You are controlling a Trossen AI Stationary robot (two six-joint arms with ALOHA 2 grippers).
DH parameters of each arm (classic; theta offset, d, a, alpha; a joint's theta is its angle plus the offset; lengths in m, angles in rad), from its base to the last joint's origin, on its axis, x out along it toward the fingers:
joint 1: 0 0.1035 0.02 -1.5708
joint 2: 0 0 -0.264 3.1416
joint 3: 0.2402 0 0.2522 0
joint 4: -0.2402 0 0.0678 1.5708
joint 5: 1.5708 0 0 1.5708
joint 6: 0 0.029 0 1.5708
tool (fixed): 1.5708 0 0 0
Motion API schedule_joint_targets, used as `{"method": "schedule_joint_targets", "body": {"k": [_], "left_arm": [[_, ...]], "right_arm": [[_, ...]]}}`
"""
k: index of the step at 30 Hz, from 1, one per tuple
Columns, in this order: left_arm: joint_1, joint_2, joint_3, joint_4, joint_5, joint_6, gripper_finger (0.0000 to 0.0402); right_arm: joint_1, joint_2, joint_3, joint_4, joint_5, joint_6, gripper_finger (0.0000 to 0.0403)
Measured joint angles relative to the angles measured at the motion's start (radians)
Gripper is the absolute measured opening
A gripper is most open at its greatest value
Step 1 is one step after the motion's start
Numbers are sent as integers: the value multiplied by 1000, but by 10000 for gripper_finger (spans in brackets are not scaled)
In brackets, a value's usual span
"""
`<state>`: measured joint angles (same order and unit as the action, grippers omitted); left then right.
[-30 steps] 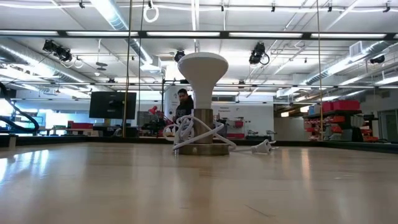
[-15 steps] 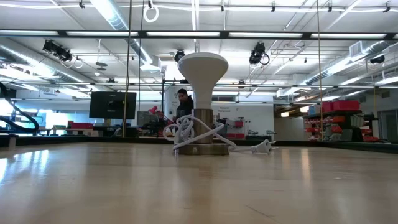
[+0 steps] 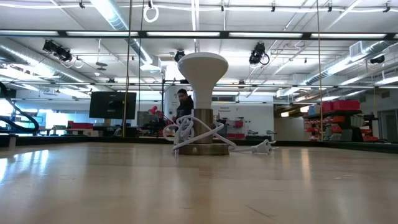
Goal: Pick & Place USB Port
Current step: Put the green charger cable into the green bin, then return to Home Position
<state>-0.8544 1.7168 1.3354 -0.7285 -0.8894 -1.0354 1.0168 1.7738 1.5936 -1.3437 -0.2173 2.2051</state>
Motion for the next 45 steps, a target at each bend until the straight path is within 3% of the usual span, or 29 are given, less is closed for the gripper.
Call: {"method": "schedule_joint_targets", "body": {"k": [7,13,28,40,45], "left_arm": [[-2,0,0,5,16,-7,110],[-3,0,0,9,23,-8,110],[-3,0,0,12,22,-8,110],[-2,0,0,14,22,-2,110],[-2,0,0,15,17,-1,110]], "right_arm": [[0,22,-20,-16,-12,12,3],[0,28,-76,-18,-103,15,1],[-1,27,-172,81,-105,-26,2],[-3,27,-183,91,-72,-105,121],[-11,14,-183,56,-62,-158,153]]}}
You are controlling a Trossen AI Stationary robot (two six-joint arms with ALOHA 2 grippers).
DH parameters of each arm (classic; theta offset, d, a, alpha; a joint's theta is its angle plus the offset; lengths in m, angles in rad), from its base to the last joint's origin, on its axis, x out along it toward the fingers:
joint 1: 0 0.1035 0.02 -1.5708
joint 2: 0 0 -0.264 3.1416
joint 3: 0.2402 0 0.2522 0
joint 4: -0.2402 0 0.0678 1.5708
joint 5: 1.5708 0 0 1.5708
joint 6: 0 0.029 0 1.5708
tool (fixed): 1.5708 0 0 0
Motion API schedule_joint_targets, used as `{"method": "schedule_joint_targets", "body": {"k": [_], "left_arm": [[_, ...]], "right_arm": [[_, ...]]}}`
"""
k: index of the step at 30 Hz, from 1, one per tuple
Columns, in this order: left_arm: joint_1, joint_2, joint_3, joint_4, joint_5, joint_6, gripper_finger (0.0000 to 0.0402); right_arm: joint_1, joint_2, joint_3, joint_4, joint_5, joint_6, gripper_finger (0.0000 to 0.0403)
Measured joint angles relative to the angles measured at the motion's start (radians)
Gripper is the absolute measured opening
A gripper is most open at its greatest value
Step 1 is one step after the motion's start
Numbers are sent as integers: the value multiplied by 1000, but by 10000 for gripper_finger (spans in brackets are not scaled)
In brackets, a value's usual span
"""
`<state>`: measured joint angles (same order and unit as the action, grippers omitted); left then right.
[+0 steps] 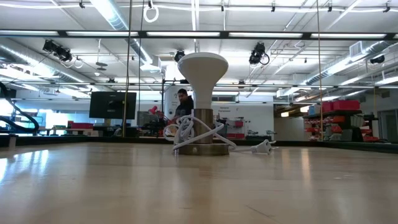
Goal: Pick & Place USB Port
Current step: Return to Home Position
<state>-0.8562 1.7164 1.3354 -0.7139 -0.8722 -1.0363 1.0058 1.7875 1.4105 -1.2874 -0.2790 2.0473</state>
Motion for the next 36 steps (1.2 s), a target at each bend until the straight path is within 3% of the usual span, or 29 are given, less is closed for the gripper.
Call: {"method": "schedule_joint_targets", "body": {"k": [6,10,13,17,19,21,23,26,29,31,36], "left_arm": [[0,-2,0,0,-9,2,110],[0,-2,0,0,-45,12,110],[0,-2,0,4,-88,55,110],[-1,-2,0,8,-211,239,110],[12,-2,0,9,-291,331,110],[30,-2,0,8,-369,435,110],[44,-3,0,7,-382,488,110],[64,-3,0,7,-291,498,110],[90,-3,0,8,-196,506,110],[120,-3,0,9,-190,558,110],[240,-3,0,9,-166,643,110]], "right_arm": [[-27,-89,0,-91,163,-6,155],[-52,-153,0,-67,462,-144,149],[-68,-184,0,18,762,-245,142],[-84,-192,0,233,1218,-672,136],[-102,-192,0,331,1379,-946,134],[-127,-192,0,402,1477,-1191,135],[-148,-192,0,459,1496,-1347,135],[-177,-190,0,515,1472,-1477,134],[-224,-184,0,524,1464,-1507,134],[-267,-185,0,510,1452,-1527,134],[-391,-197,-57,595,1290,-1635,134]]}}
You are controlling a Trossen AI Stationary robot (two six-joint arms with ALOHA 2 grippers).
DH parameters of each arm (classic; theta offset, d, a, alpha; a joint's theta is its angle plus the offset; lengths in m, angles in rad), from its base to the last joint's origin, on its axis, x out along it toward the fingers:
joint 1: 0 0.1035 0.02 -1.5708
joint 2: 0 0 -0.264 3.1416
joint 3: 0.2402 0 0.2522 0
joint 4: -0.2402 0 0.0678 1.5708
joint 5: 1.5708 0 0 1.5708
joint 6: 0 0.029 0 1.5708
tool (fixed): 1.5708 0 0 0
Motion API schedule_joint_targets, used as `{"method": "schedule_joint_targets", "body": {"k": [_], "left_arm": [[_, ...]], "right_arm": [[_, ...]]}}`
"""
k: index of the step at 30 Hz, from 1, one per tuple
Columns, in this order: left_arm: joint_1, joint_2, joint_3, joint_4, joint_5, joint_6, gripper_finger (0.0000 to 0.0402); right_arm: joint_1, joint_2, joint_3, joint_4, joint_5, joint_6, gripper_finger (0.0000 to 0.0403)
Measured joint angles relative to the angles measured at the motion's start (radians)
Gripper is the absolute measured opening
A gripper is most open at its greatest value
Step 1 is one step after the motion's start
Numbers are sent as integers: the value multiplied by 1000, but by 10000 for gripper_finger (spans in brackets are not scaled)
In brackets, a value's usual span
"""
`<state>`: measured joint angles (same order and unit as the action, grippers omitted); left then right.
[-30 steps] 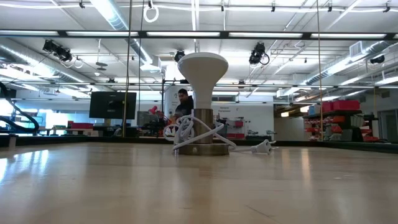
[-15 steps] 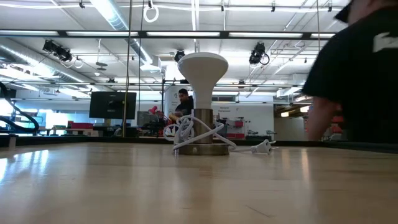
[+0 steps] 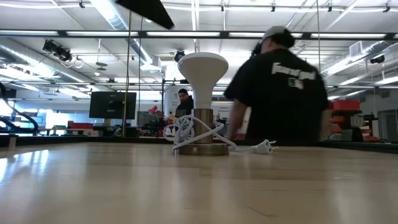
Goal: Pick & Place USB Port
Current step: Return to Home Position
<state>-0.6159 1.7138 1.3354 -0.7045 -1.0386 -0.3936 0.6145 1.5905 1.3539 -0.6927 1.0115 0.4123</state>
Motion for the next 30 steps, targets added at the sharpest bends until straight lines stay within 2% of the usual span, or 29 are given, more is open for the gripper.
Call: {"method": "schedule_joint_targets", "body": {"k": [3,5,8,11,13,15,20,22,24,26,30], "left_arm": [[79,0,-1,17,94,115,110],[115,-3,-1,55,116,194,110],[140,-47,-2,74,102,245,110],[148,-114,-11,54,93,261,110],[155,-185,-72,110,92,310,110],[173,-281,-182,239,126,356,110],[256,-583,-553,701,424,469,110],[287,-706,-674,829,494,490,110],[318,-813,-769,880,515,489,110],[342,-913,-840,857,554,486,110],[375,-1089,-952,866,685,498,110]], "right_arm": [[-88,-32,-115,187,-188,-134,134],[-148,-96,-226,384,-295,-235,134],[-241,-248,-426,667,-436,-334,134],[-329,-428,-644,862,-511,-346,134],[-375,-551,-776,1000,-570,-350,134],[-408,-661,-892,1119,-643,-360,134],[-439,-874,-1086,1193,-696,-339,134],[-446,-937,-1139,1193,-699,-329,134],[-460,-997,-1189,1180,-697,-342,134],[-480,-1054,-1227,1189,-710,-362,134],[-551,-1146,-1302,1190,-792,-364,134]]}}
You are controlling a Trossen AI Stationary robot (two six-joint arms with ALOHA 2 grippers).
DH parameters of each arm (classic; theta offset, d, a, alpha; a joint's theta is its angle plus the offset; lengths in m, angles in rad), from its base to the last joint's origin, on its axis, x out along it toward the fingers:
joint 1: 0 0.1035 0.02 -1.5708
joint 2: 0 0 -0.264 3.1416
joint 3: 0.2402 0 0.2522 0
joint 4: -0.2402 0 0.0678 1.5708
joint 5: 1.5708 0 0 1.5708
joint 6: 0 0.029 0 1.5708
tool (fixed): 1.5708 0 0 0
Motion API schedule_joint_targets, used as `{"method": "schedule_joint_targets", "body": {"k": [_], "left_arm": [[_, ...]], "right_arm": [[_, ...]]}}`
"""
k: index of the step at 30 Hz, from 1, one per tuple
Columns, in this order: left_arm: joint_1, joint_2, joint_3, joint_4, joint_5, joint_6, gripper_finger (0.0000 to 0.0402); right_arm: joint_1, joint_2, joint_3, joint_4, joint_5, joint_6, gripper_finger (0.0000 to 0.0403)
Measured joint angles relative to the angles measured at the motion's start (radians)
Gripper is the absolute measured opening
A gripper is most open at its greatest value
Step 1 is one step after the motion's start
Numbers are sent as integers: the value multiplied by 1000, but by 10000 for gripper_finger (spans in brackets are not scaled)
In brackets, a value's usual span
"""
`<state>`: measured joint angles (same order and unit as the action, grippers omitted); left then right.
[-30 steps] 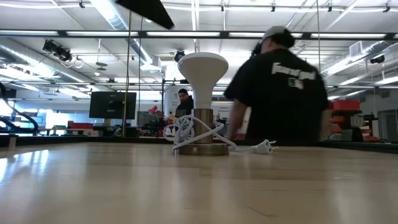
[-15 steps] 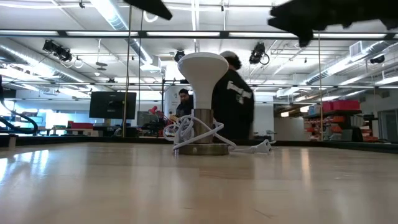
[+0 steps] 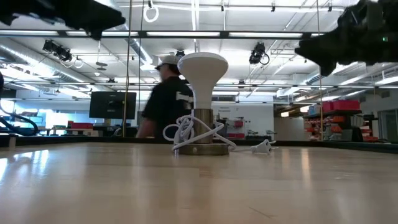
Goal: Pick & Place USB Port
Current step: Return to Home Position
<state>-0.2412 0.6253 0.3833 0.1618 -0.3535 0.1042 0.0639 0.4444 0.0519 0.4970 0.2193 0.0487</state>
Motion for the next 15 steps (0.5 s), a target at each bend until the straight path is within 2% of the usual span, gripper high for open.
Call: {"method": "schedule_joint_targets", "body": {"k": [5,10,15], "left_arm": [[35,-172,-124,-2,32,-37,110],[61,-312,-223,-5,55,-38,110],[83,-424,-265,-71,91,-40,110]], "right_arm": [[-113,-51,-37,-55,-113,55,134],[-241,-51,-37,-51,-303,45,134],[-359,-51,-35,-141,-351,70,134]]}}
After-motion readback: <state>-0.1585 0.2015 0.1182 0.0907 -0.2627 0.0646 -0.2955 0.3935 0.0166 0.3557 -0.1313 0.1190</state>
